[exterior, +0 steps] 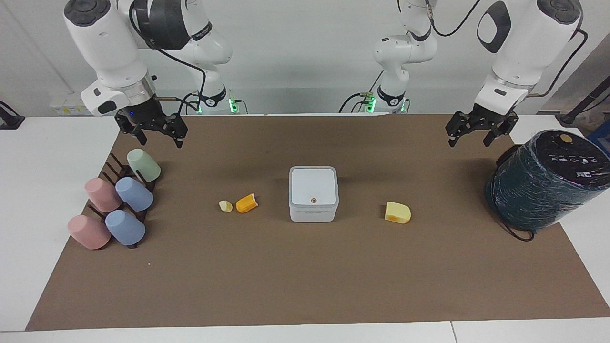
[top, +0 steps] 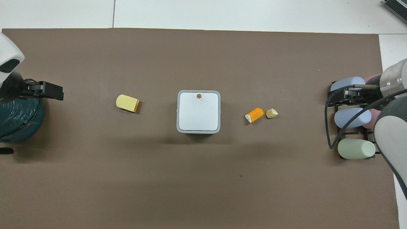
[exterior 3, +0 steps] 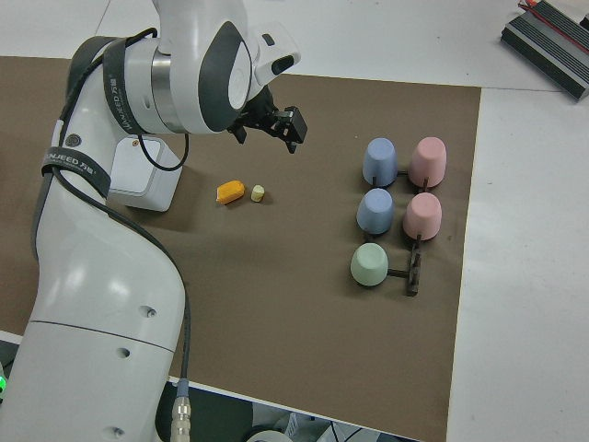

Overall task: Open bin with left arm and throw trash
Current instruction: 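Move the left gripper forward toward the white bin lid, then reach the left gripper to the bin lid tab while the right gripper advances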

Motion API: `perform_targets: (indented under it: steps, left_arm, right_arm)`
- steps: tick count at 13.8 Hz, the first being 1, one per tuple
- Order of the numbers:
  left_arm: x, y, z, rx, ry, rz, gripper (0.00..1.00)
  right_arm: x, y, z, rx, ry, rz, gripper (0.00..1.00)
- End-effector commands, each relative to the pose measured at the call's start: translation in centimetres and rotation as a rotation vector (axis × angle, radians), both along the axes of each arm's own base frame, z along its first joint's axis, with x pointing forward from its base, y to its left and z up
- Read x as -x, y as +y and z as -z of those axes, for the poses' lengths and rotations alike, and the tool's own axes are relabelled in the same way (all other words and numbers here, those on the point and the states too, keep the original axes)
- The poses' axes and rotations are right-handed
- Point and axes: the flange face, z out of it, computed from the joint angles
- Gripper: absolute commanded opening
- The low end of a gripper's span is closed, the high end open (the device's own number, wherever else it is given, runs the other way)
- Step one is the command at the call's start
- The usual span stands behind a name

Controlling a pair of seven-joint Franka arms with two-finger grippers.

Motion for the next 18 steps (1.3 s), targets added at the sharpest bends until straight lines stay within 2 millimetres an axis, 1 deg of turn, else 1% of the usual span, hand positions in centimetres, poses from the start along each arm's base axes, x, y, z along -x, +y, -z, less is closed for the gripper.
perform_targets:
  steps: [1, 2, 3, 4, 6, 7, 8, 9, 10, 11, 12, 13, 14, 15, 16, 17, 18]
  left_arm:
    - [0.8, -0.4, -0.5, -0.021, -0.011, 0.014, 1.0]
    - [0.9, -1.0, -0.3, -0.02, -0.005, 0.021, 1.0]
    - [1.0, -1.2, -0.4, -0.02, -0.002, 0.021, 1.0]
    - [1.1, -1.9, -0.2, -0.021, 0.004, 0.033, 1.0]
    - [1.9, -5.0, 0.2, -0.018, -0.002, 0.033, 1.0]
    - [2.3, -7.5, 0.6, -0.013, -0.015, 0.032, 1.0]
    - [2.9, -10.5, 0.7, -0.004, -0.041, 0.031, 1.0]
    - [3.3, -13.1, 0.9, 0.011, -0.064, 0.023, 1.0]
    - [3.9, -15.9, 1.6, 0.02, -0.064, 0.01, 1.0]
    - [4.3, -18.3, 1.9, 0.035, -0.079, -0.009, 1.0]
    - [4.1, -20.3, 2.8, 0.057, -0.101, -0.027, 1.0]
    - [4.5, -22.4, 3.3, 0.075, -0.106, -0.028, 0.94]
    - [4.1, -24.0, 4.7, 0.088, -0.102, -0.056, 0.8]
    - [4.3, -26.7, 6.0, 0.113, -0.115, -0.08, 0.7]
    - [4.4, -29.1, 7.5, 0.143, -0.125, -0.129, 0.63]
    - [4.2, -30.6, 8.5, 0.166, -0.138, -0.157, 0.48]
    - [4.3, -31.8, 9.1, 0.187, -0.154, -0.153, 0.31]
  right_arm:
    - [0.7, 0.5, -0.3, -0.001, 0.006, -0.005, 1.0]
    - [0.7, 1.1, -0.1, -0.001, 0.008, -0.009, 1.0]
    - [0.7, 2.0, -0.2, 0.003, -0.003, -0.025, 1.0]
    - [0.6, 2.1, -0.2, 0.01, -0.01, -0.026, 1.0]
    - [0.8, 2.3, 0.0, 0.011, -0.003, -0.028, 1.0]
    - [0.9, 2.4, -0.1, 0.012, -0.006, -0.031, 1.0]
    - [0.9, 2.3, 0.1, 0.012, -0.003, -0.028, 1.0]
    - [0.8, 2.1, 0.3, 0.006, -0.005, -0.023, 1.0]
    - [0.6, 1.6, 0.8, -0.001, -0.023, -0.014, 1.0]
    - [0.7, 1.5, 1.0, 0.0, -0.047, -0.011, 1.0]
    - [0.8, 1.4, 1.9, 0.001, -0.055, -0.012, 1.0]
    - [0.7, 1.2, 2.4, -0.001, -0.055, -0.01, 1.0]
    - [0.6, 1.4, 2.8, -0.002, -0.064, -0.011, 1.0]
    - [0.3, 1.6, 4.1, -0.005, -0.076, -0.015, 1.0]
    - [0.0, 1.9, 6.1, -0.009, -0.102, -0.022, 1.0]
    - [-0.5, 2.3, 7.9, -0.016, -0.129, -0.028, 1.0]
    - [-1.1, 2.5, 9.7, -0.022, -0.144, -0.026, 1.0]
